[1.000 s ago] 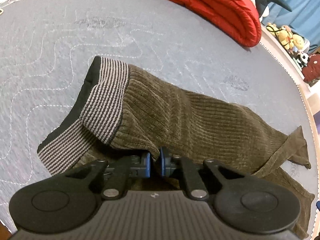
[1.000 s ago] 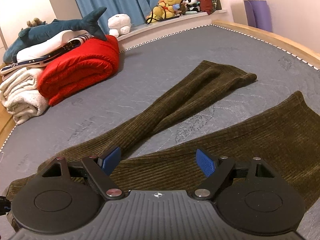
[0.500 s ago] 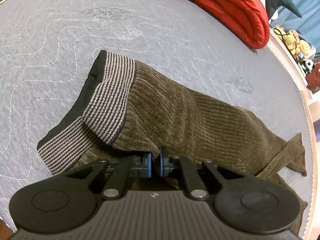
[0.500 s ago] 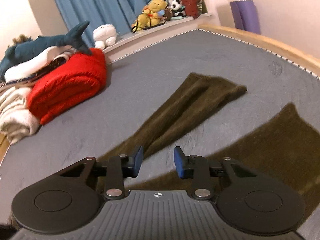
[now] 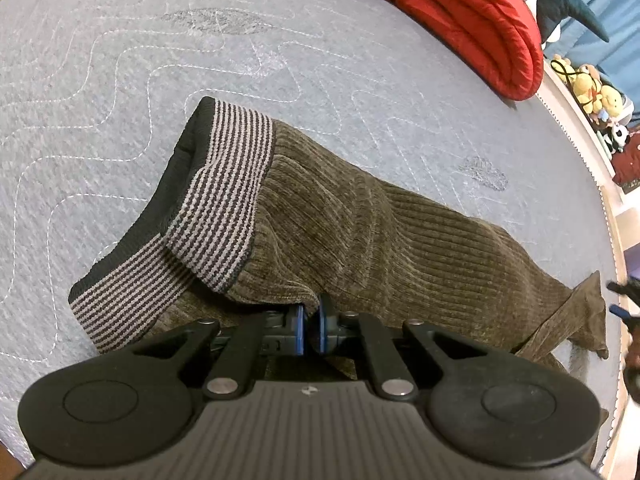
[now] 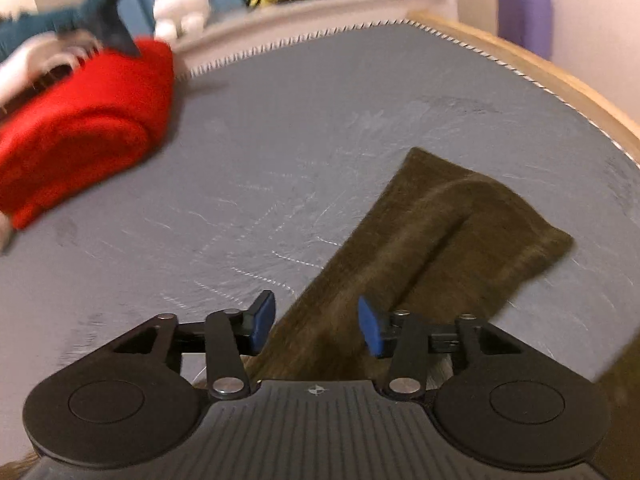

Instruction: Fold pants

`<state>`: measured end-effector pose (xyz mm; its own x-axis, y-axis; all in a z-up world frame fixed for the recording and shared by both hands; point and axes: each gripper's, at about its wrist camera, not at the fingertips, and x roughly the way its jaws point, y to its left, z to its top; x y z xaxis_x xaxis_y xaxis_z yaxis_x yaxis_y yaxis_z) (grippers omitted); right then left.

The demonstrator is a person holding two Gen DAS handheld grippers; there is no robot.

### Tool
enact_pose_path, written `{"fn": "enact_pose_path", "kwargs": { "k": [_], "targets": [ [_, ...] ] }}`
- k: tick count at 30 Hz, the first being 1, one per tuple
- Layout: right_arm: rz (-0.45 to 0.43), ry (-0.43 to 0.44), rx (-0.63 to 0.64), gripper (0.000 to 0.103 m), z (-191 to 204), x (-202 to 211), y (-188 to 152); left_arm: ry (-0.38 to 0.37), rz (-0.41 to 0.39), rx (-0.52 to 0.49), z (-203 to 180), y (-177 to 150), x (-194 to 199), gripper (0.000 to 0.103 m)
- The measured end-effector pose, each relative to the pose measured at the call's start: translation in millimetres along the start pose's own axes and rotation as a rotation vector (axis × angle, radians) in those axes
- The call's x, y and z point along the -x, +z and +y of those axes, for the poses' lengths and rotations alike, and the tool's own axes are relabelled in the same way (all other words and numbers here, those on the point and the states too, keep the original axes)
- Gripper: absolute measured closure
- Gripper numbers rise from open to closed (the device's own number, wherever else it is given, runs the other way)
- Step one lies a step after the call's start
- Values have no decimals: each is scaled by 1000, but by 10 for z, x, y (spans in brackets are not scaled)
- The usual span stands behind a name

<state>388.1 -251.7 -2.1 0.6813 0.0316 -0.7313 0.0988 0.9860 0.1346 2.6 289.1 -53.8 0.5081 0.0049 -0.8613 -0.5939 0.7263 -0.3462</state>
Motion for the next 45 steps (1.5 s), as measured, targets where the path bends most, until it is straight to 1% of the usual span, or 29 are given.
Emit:
{"fn": "enact_pose_path", "kwargs": {
  "k": [1, 3, 4, 6, 8, 10, 11, 12, 13, 14, 15, 16, 20, 22, 25, 29, 31, 33, 34, 35, 36, 38, 39, 40, 43, 45],
  "targets": [
    [12, -31, 14, 41, 44, -146, 46, 1, 2, -1, 0, -3, -6, 96],
    [32, -108, 33, 29, 129, -454, 121, 0, 7, 1, 8, 6, -20, 96],
    [38, -138, 45, 28, 158, -590, 151, -1, 10, 3, 17, 12, -28, 96],
    [57, -225, 64, 28, 193, -838, 168, -2, 16, 3, 25, 24, -38, 96],
    [79, -275, 69, 29, 196, -1009, 163, 2, 18, -1, 14, 34, -47, 96],
    [86, -337, 104, 33, 220, -1115, 148, 7, 21, -10, -2, 40, -57, 96],
    [85, -352, 125, 35, 221, -1141, 128, 7, 22, -14, -3, 44, -60, 96],
    [78, -365, 144, 49, 236, -1159, 120, 3, 24, -11, 7, 50, -60, 96],
    [61, -388, 156, 65, 230, -1138, 104, -1, 26, -8, 20, 54, -60, 96],
    [49, -389, 146, 72, 209, -1101, 105, -5, 27, -5, 38, 54, -59, 96],
    [42, -376, 125, 86, 171, -1050, 102, -8, 28, -1, 48, 56, -54, 96],
    [30, -372, 103, 88, 121, -957, 102, -11, 27, -1, 55, 57, -46, 96],
    [-53, -358, 47, 92, -67, -401, 133, -24, 10, -9, 63, 34, 27, 96],
    [-90, -315, -3, 92, -213, -33, 121, -29, 0, -12, 66, 20, 66, 96],
    [-142, -246, -75, 93, -469, 571, 6, -40, -20, -10, 96, 6, 129, 96],
    [-217, -185, -122, 93, -788, 1327, -408, -60, -40, -22, 121, -7, 221, 97],
    [-246, -162, -140, 93, -959, 1646, -701, -71, -60, -23, 155, -12, 283, 98],
    [-258, -140, -183, 94, -1127, 1921, -981, -73, -86, -24, 193, -8, 354, 99],
    [-266, -134, -196, 101, -1196, 2045, -1102, -68, -98, -26, 210, -12, 383, 99],
    [-277, -135, -201, 101, -1273, 2153, -1248, -63, -109, -23, 230, -17, 410, 99],
    [-289, -142, -204, 103, -1322, 2244, -1362, -63, -112, -22, 243, -18, 421, 99],
    [-336, -161, -199, 103, -1441, 2432, -1611, -63, -103, -12, 267, -20, 414, 99],
    [-341, -157, -194, 103, -1515, 2448, -1695, -62, -94, -6, 274, -17, 398, 99],
    [-316, -138, -197, 103, -1615, 2424, -1778, -65, -83, 5, 284, -19, 385, 99],
    [-245, -102, -311, 102, -1912, 2271, -1977, -85, -59, 59, 336, -7, 365, 97],
    [-235, -86, -438, 99, -2146, 2217, -2035, -94, -51, 89, 377, -7, 365, 97]
  ]
}}
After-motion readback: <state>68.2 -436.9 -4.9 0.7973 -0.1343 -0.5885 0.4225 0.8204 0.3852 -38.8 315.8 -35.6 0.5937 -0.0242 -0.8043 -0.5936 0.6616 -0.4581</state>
